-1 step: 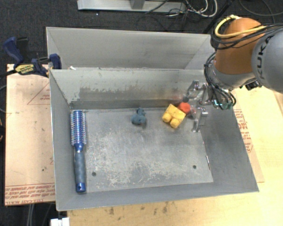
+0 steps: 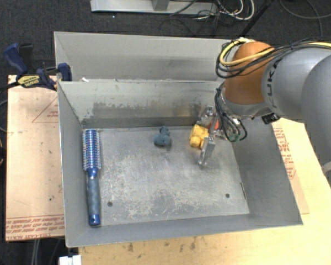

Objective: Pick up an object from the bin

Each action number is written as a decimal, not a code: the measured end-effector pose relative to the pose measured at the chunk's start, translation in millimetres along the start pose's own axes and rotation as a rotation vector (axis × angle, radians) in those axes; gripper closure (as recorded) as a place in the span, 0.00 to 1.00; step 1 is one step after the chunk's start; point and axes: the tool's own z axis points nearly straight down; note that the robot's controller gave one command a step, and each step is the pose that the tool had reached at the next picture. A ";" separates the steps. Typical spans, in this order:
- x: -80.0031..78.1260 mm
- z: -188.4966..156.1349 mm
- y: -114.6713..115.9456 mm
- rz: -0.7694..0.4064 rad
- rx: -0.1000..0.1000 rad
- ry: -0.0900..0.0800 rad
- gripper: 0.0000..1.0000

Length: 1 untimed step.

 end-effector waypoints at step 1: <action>-0.4 -1.4 -1.7 0.000 0.002 0.000 1.00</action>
Offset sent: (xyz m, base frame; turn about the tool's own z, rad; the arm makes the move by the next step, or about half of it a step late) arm 0.0000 0.0000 0.0000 0.0000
